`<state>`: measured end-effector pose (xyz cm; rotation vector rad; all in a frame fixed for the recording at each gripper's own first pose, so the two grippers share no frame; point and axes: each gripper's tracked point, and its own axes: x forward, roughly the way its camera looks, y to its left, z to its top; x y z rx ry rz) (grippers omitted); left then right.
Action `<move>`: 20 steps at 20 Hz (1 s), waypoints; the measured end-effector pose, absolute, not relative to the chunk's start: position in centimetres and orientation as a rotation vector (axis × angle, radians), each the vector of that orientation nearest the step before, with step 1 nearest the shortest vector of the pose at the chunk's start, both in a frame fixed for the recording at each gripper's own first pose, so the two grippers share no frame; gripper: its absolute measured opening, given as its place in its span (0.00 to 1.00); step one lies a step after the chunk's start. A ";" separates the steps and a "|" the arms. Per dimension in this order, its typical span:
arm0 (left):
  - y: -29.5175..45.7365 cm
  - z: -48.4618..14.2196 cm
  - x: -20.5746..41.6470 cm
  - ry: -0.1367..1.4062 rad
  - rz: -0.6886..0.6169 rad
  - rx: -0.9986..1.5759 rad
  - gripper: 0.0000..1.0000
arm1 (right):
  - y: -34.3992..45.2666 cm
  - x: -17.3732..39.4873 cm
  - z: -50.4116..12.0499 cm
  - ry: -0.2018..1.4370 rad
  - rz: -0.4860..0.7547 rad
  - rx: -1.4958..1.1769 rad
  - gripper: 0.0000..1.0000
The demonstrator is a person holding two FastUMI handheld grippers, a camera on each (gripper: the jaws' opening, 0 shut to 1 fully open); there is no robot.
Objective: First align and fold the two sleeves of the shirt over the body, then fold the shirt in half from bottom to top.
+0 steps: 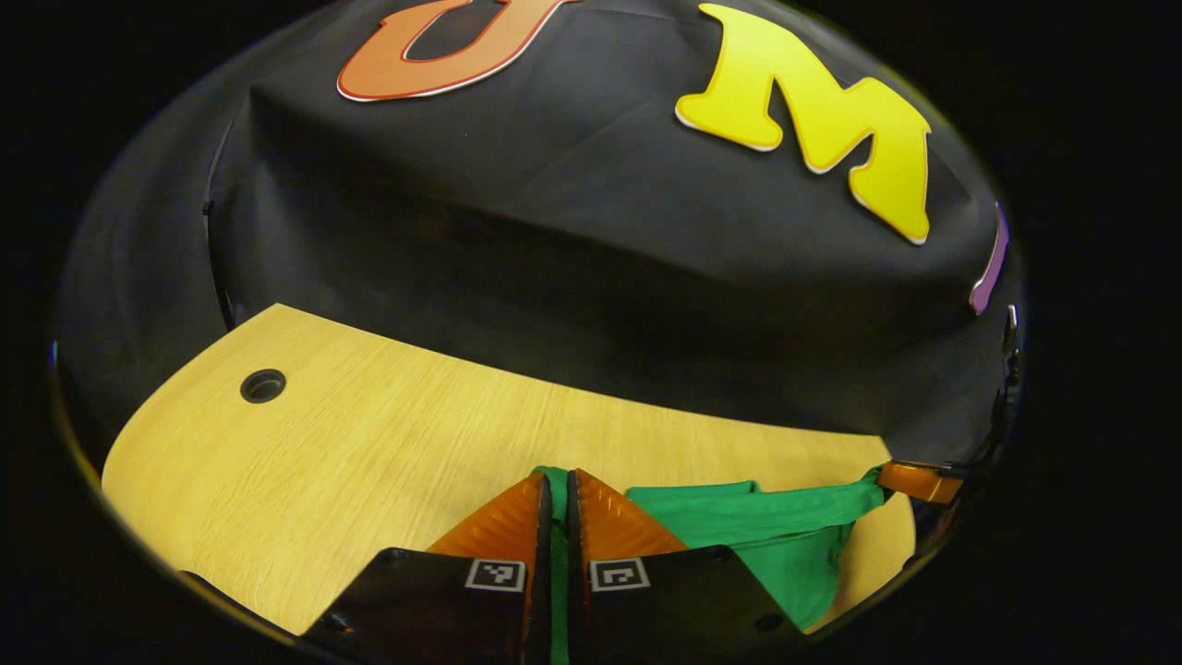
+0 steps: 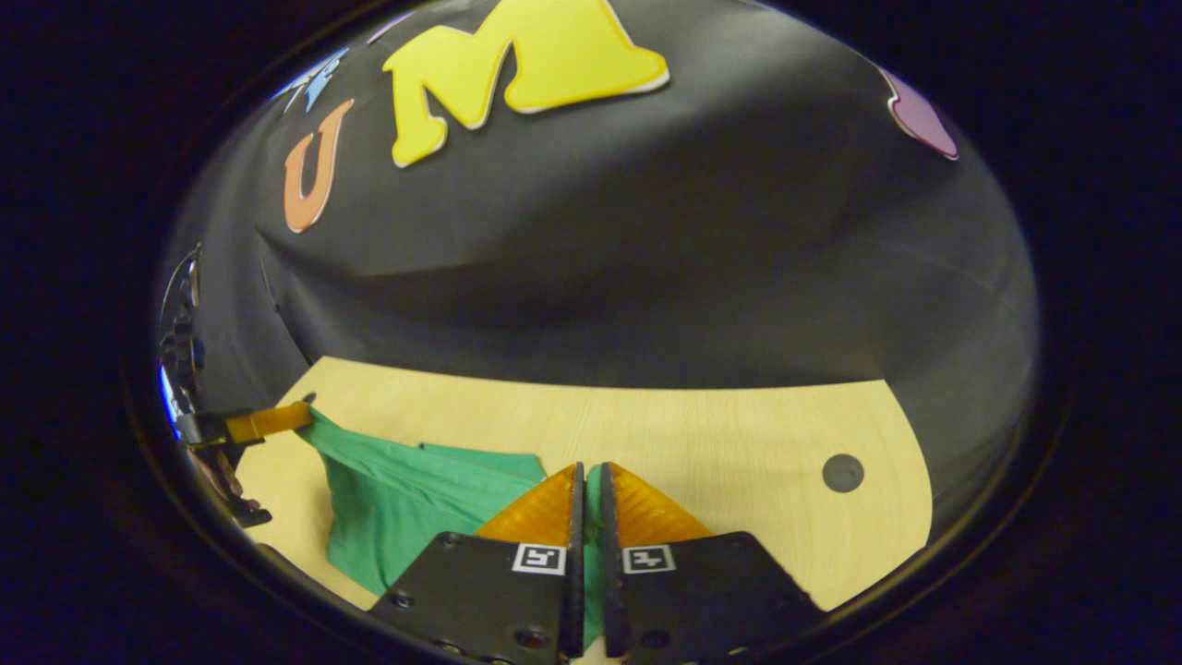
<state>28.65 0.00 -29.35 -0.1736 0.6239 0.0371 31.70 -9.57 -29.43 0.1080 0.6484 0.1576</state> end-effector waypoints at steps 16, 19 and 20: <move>-0.1 -14.2 19.3 0.384 0.063 -0.061 1.00 | -8.0 21.8 -16.8 0.403 0.083 0.058 0.98; -0.4 -7.7 14.0 0.269 0.061 -0.031 1.00 | -6.5 15.3 -11.1 0.299 0.090 0.033 0.96; -0.5 -6.1 11.9 0.244 0.059 -0.029 1.00 | -6.4 13.1 -9.3 0.258 0.075 0.031 0.92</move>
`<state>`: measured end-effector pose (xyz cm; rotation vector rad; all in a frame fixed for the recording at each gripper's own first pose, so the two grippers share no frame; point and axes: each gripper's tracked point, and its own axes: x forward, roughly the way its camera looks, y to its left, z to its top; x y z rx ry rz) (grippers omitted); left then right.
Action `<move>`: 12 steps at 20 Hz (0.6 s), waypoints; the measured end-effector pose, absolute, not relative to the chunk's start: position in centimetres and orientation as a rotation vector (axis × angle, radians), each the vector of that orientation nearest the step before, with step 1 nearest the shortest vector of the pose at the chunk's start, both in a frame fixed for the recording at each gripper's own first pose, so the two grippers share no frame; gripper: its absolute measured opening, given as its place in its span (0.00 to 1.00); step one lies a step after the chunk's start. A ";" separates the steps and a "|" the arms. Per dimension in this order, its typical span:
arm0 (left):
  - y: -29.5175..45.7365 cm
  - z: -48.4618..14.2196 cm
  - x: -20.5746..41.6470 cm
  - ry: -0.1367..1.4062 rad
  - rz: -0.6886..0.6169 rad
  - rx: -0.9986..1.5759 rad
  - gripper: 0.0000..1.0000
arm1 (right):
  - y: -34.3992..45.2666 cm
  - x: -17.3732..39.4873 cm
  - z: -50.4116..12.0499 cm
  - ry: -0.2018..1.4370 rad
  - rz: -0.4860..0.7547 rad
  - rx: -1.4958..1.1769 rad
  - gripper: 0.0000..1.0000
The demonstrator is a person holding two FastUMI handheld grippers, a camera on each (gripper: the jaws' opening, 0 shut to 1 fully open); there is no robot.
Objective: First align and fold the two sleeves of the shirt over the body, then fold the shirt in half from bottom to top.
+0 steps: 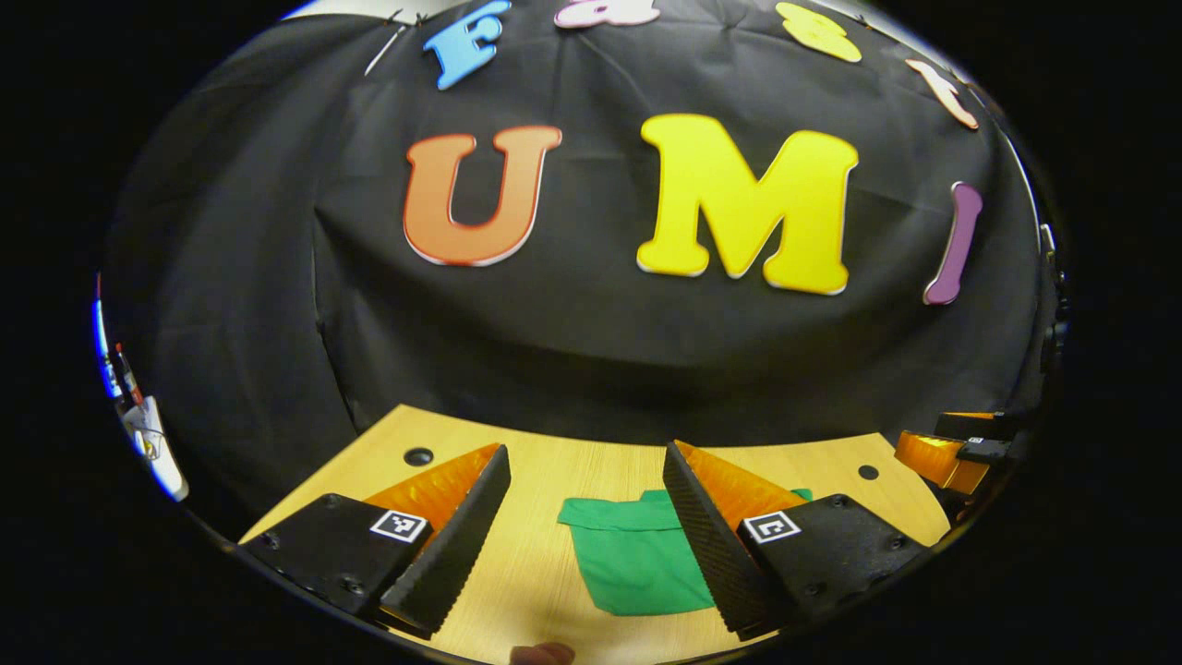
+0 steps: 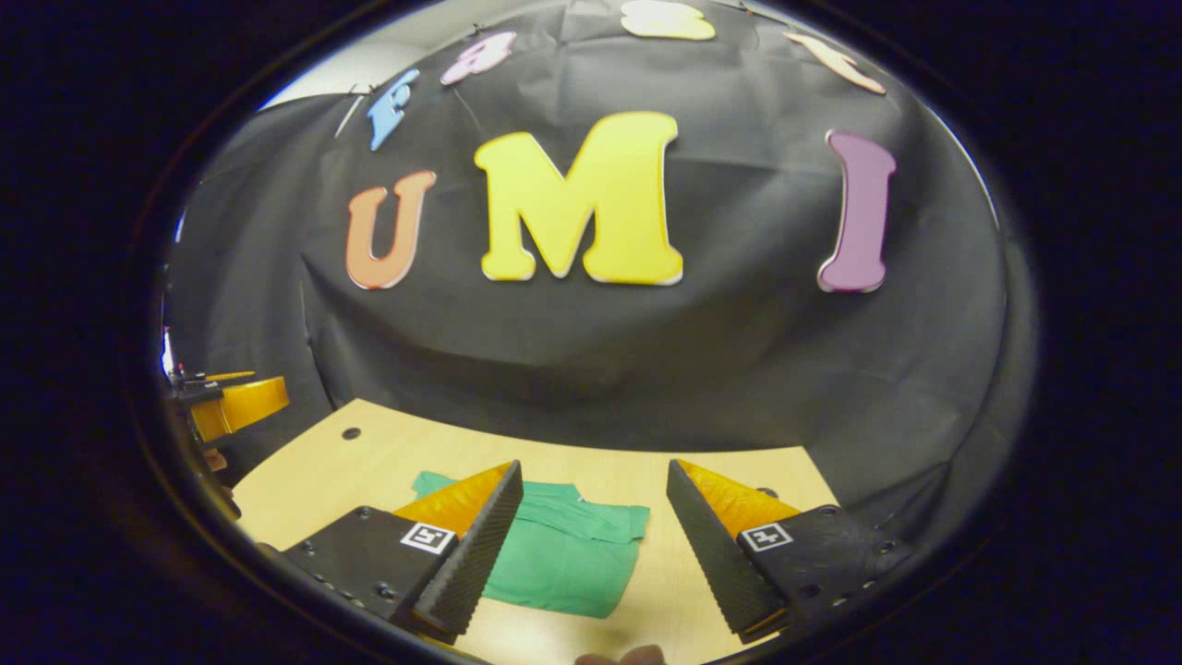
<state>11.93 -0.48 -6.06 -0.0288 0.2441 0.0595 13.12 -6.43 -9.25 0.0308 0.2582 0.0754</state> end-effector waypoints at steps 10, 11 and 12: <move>-2.5 2.1 -6.8 0.095 0.001 0.015 1.00 | -3.5 -7.9 -1.7 0.066 -0.001 0.053 0.96; -2.6 1.8 -8.2 0.092 -0.008 0.010 1.00 | -3.1 -9.2 -1.8 0.070 0.004 0.047 0.93; -3.0 2.0 -9.3 0.082 -0.020 0.010 1.00 | -2.8 -10.3 -2.0 0.075 0.007 0.040 0.93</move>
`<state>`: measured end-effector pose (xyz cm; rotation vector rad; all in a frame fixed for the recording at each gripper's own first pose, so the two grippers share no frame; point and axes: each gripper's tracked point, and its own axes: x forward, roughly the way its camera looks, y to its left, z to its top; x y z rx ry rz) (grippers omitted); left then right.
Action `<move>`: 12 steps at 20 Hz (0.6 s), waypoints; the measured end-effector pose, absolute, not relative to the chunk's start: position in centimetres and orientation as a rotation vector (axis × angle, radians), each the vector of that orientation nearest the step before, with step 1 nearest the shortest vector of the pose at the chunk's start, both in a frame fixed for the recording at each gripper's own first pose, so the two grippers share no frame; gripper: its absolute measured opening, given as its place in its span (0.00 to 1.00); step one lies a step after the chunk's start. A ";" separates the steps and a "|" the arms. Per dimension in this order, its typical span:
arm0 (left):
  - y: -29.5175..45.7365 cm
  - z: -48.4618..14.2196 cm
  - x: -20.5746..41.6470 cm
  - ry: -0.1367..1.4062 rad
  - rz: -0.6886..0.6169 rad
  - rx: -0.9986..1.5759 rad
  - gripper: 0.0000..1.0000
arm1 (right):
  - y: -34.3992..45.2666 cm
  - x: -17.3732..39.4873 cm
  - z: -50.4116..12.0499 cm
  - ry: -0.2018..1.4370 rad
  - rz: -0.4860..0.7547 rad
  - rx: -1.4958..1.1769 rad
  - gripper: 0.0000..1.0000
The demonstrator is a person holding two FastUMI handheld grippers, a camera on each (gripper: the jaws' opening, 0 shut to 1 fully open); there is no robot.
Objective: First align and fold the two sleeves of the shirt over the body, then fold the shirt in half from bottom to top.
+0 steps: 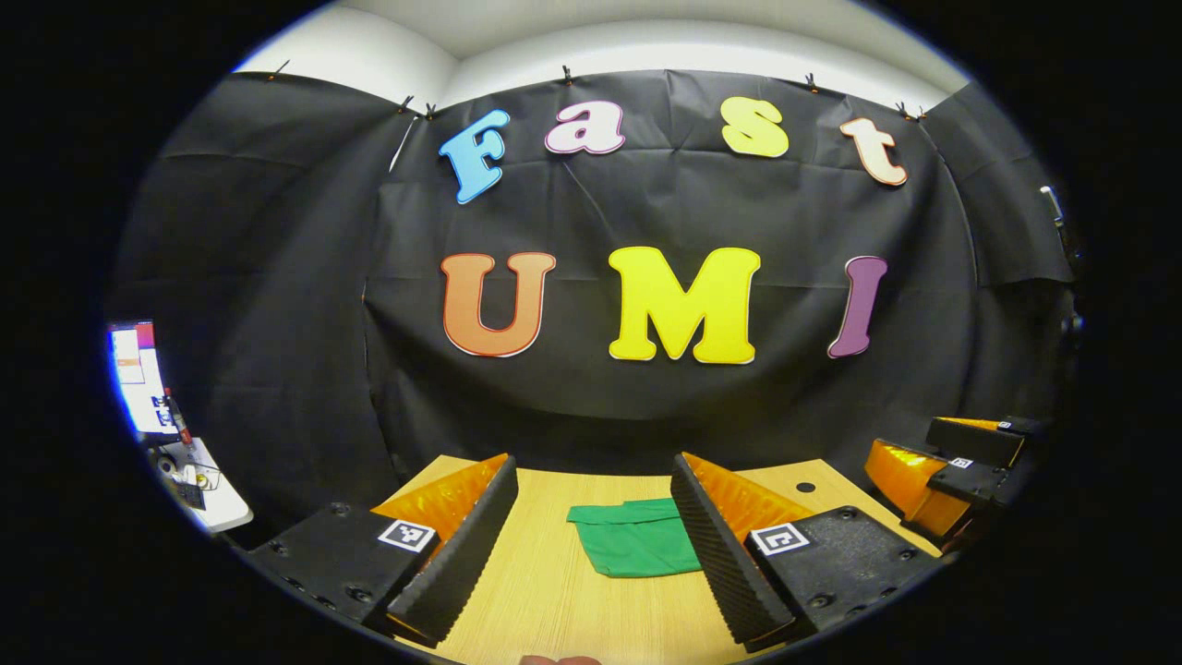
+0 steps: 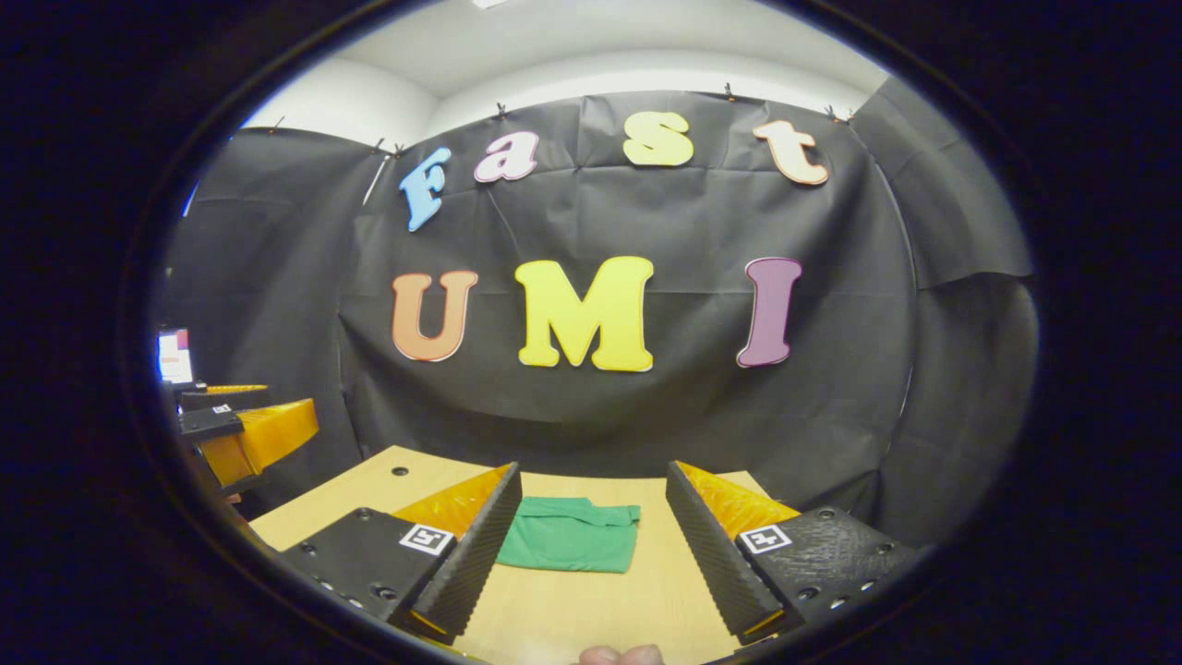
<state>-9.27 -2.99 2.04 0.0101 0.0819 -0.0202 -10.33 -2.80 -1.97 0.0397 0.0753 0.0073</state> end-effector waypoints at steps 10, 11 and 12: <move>-4.2 2.7 -12.2 0.064 -0.018 -0.013 1.00 | -1.3 -13.6 0.6 0.029 -0.004 0.018 0.96; -4.2 2.7 -12.1 0.065 -0.018 -0.016 1.00 | -1.3 -13.7 0.9 0.026 -0.012 0.020 0.96; -4.1 3.0 -12.0 0.058 -0.019 -0.021 1.00 | -1.3 -13.5 1.2 0.018 -0.016 0.023 0.96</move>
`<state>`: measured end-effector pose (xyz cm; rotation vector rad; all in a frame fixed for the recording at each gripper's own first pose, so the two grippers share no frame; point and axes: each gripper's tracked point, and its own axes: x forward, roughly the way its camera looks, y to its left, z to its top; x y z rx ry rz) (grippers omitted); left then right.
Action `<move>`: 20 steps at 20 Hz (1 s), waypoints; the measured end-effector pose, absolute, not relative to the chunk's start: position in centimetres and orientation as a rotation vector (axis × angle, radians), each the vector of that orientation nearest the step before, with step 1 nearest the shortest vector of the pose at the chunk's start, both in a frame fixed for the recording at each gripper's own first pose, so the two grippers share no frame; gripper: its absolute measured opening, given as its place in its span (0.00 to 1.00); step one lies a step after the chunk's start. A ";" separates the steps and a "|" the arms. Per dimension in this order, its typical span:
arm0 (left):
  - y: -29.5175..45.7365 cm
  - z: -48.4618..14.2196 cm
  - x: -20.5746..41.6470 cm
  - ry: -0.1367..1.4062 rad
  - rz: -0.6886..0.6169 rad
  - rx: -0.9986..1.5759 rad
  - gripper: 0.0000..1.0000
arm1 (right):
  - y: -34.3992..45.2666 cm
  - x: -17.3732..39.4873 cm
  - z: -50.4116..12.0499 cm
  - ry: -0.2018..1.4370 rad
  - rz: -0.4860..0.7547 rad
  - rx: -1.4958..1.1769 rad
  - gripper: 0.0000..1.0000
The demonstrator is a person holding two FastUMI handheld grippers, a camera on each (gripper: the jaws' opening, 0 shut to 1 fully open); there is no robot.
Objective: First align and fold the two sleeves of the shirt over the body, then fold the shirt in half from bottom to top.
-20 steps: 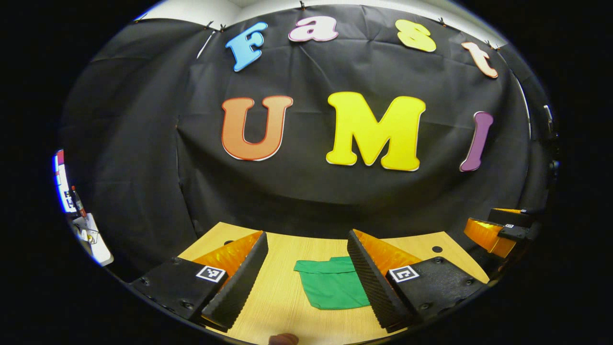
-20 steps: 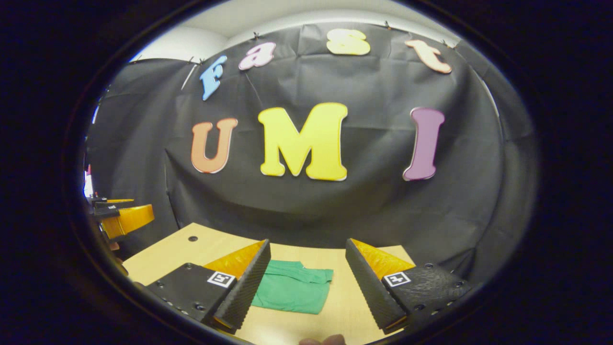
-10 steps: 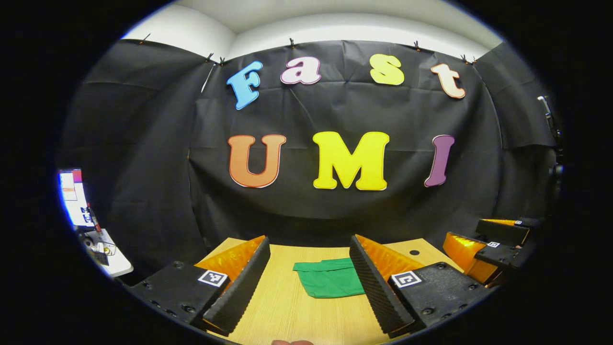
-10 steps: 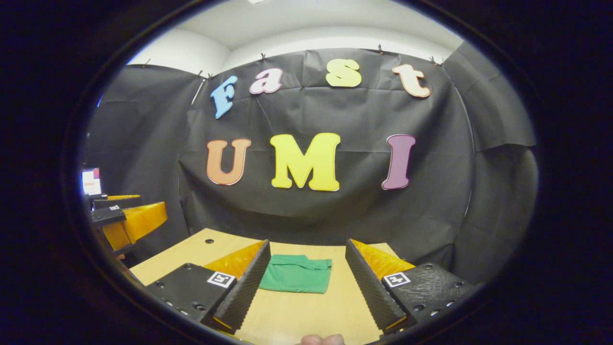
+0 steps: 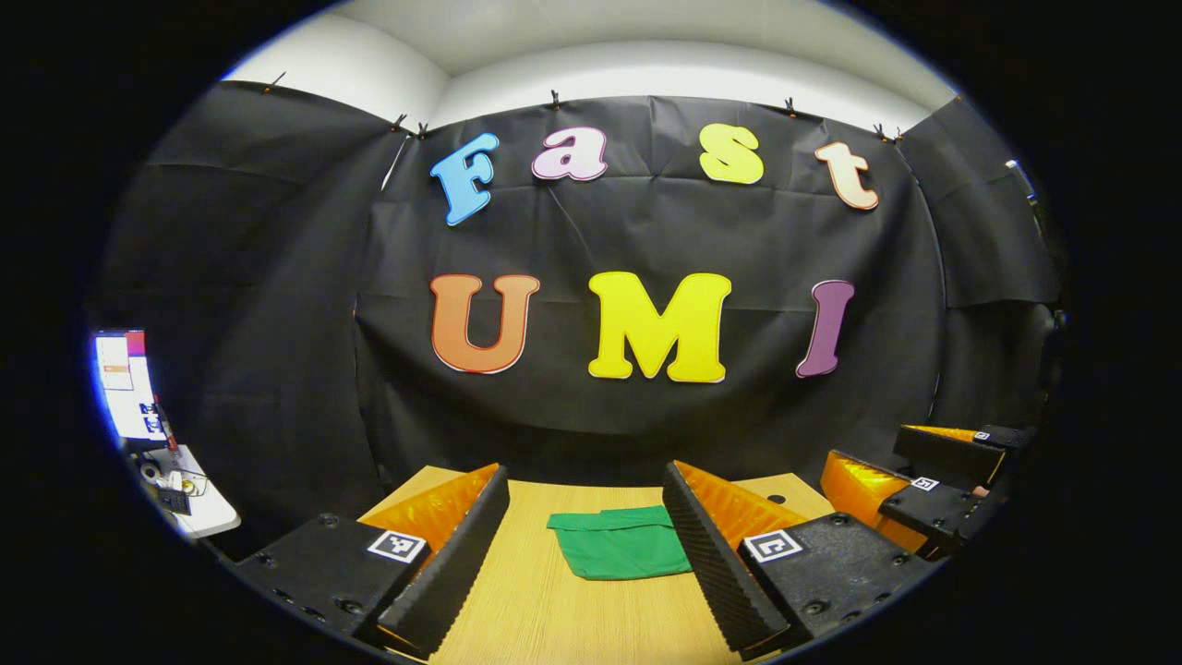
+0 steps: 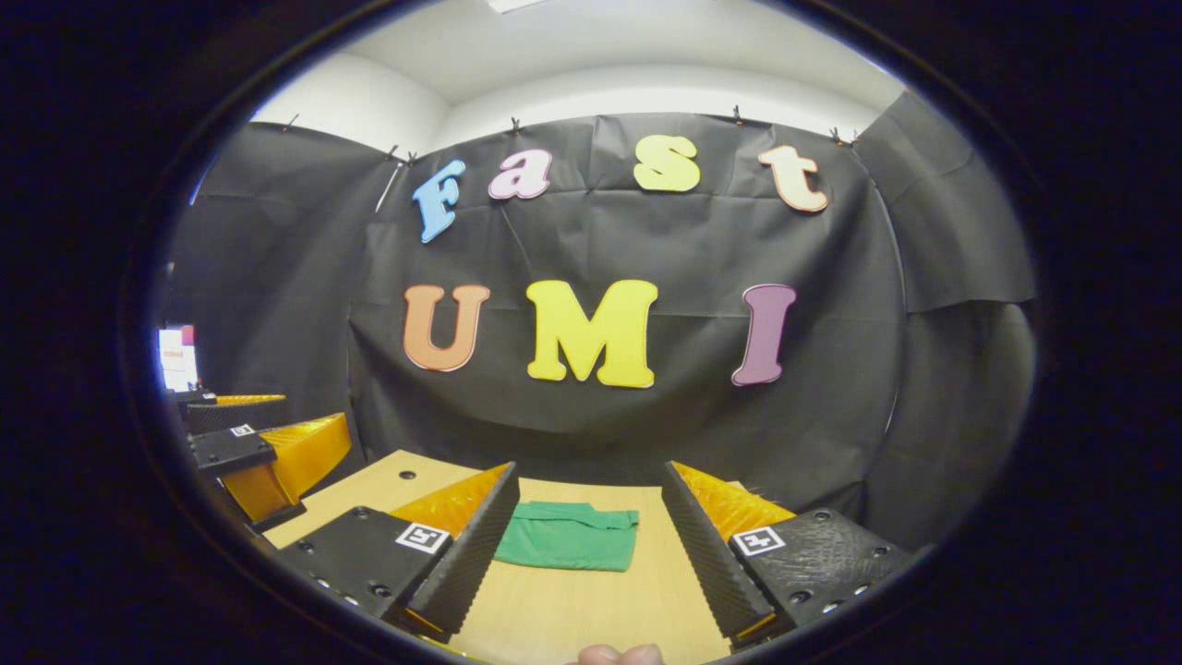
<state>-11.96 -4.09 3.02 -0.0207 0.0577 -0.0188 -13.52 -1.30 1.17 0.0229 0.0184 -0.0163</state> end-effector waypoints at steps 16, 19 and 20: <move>-2.3 4.4 -10.9 0.034 0.003 -0.009 1.00 | 0.1 -12.1 3.0 -0.008 -0.017 0.023 0.96; -2.2 4.2 -10.9 0.041 0.008 -0.008 1.00 | 0.4 -11.9 2.5 0.009 -0.005 0.025 0.96; -2.3 4.2 -10.9 0.043 0.009 -0.010 1.00 | 0.4 -11.7 2.5 0.011 -0.002 0.027 0.96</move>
